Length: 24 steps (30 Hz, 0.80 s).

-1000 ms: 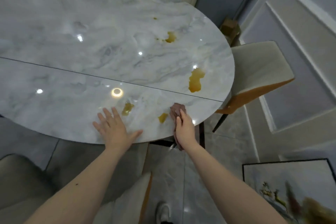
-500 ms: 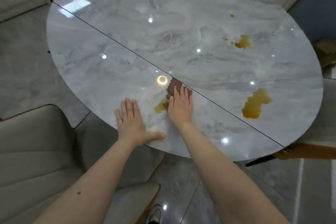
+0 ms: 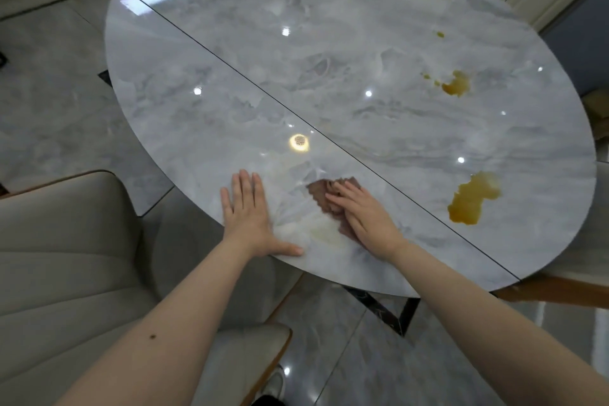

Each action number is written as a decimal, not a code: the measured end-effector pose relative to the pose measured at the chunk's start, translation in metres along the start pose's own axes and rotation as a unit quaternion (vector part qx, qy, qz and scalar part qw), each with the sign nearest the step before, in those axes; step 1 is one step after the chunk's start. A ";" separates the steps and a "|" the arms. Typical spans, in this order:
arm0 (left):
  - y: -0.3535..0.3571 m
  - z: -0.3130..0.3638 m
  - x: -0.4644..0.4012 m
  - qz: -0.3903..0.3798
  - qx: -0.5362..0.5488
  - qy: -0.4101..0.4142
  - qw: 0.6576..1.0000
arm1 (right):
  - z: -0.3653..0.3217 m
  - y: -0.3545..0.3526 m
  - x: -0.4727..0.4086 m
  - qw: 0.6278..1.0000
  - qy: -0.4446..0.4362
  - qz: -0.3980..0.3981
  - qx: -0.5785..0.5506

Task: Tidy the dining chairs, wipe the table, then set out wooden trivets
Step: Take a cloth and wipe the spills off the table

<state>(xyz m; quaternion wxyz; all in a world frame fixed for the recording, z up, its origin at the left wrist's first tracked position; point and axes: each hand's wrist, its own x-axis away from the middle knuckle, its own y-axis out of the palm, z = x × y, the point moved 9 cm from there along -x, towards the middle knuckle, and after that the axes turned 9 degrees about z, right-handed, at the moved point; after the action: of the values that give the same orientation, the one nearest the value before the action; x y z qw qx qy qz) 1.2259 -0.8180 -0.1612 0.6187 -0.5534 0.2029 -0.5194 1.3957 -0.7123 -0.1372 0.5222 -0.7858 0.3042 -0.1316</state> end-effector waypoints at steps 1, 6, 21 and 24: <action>0.001 0.000 -0.001 0.002 -0.001 -0.002 1.000 | 0.001 0.003 -0.016 1.000 0.016 0.013 0.012; 0.001 0.000 -0.002 0.010 -0.002 -0.005 1.000 | -0.047 0.040 -0.073 0.999 0.012 0.026 0.033; -0.001 0.000 0.003 -0.004 0.019 0.020 1.000 | -0.013 0.015 -0.015 0.992 0.077 0.057 0.076; -0.001 0.000 0.003 -0.007 0.025 0.026 0.999 | -0.041 0.028 0.005 0.998 0.017 0.017 0.065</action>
<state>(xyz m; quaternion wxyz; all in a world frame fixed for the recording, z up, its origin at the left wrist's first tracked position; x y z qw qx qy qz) 1.2267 -0.8208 -0.1591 0.6232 -0.5255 0.2015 -0.5430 1.3688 -0.7534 -0.1463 0.5688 -0.7428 0.3172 -0.1552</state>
